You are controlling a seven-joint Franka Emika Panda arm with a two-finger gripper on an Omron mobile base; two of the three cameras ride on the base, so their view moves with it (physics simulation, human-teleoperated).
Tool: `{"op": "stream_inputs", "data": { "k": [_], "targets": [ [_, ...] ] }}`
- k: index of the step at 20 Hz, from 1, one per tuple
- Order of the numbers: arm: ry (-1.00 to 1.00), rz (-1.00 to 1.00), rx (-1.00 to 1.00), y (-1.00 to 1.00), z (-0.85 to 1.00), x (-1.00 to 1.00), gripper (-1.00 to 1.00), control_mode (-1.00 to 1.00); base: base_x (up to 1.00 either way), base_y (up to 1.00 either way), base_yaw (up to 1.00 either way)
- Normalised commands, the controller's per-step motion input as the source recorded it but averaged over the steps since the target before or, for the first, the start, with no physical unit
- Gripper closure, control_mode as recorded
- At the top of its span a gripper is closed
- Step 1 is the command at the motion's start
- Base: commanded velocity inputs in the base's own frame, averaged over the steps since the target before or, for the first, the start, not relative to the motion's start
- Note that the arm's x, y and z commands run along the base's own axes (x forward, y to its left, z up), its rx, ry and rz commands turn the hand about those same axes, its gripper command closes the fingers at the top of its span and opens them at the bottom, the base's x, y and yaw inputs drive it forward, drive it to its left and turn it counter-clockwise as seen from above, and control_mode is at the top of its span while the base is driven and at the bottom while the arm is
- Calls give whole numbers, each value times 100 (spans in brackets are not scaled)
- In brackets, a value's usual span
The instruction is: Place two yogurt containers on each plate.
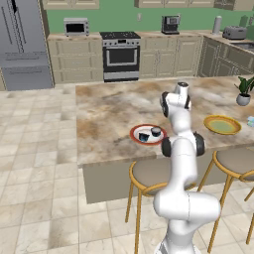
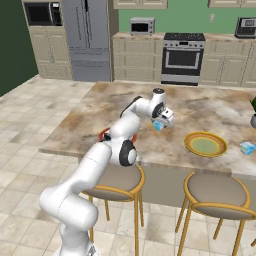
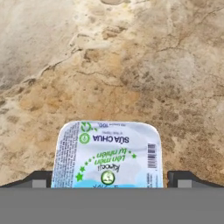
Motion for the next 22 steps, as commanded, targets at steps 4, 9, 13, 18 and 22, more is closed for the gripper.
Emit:
{"op": "stream_inputs", "data": {
  "k": [4,9,13,18,22],
  "targets": [
    [0,0,0,6,-6,3,-100,-100,0,0,0],
    [0,0,0,1,-1,2,-100,-100,0,0,0],
    [0,0,0,0,0,0,100,-100,0,0,0],
    [0,0,0,0,2,-6,100,-100,0,0,0],
    [0,0,0,-2,14,-26,100,-100,0,0,0]
  ]
}}
